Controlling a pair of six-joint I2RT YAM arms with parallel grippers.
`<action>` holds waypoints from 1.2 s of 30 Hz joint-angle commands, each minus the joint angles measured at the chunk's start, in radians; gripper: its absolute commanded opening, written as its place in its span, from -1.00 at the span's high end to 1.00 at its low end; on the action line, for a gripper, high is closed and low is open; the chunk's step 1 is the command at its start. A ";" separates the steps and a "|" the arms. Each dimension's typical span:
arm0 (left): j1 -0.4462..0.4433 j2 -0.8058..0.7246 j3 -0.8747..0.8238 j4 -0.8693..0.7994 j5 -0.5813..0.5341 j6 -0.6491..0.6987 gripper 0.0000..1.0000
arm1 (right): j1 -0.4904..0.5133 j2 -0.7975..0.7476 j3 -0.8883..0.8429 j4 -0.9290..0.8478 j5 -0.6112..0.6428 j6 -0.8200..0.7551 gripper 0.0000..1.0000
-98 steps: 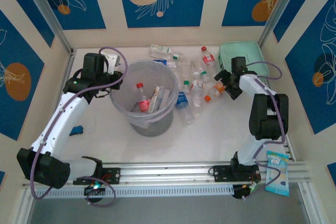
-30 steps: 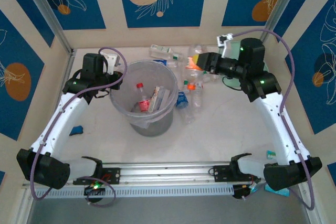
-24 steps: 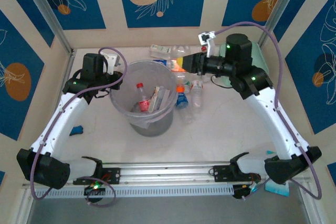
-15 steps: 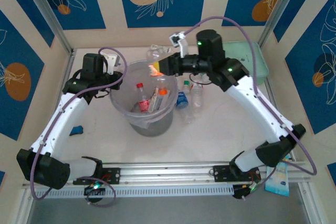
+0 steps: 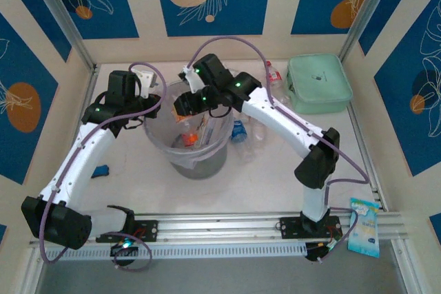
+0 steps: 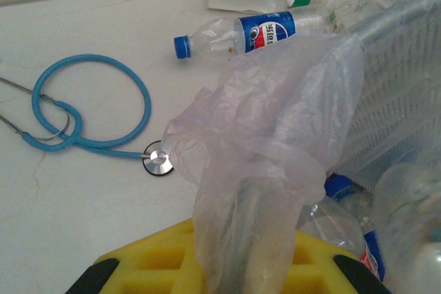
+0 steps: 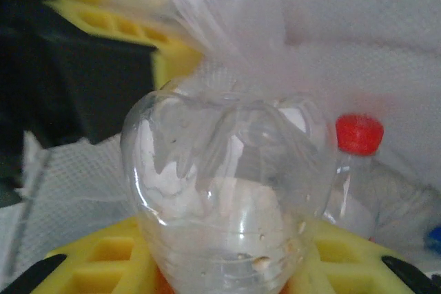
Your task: Put the plastic bottles in the bin
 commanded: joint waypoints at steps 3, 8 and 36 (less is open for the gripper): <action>0.016 -0.016 -0.023 -0.004 -0.032 0.025 1.00 | 0.008 -0.003 -0.044 -0.008 -0.058 0.120 1.00; 0.016 -0.025 -0.027 0.002 -0.038 0.022 1.00 | 0.009 0.039 -0.087 0.037 -0.113 0.181 1.00; 0.017 -0.015 -0.027 -0.002 -0.045 0.029 1.00 | -0.016 0.042 -0.184 0.072 -0.151 0.246 -0.41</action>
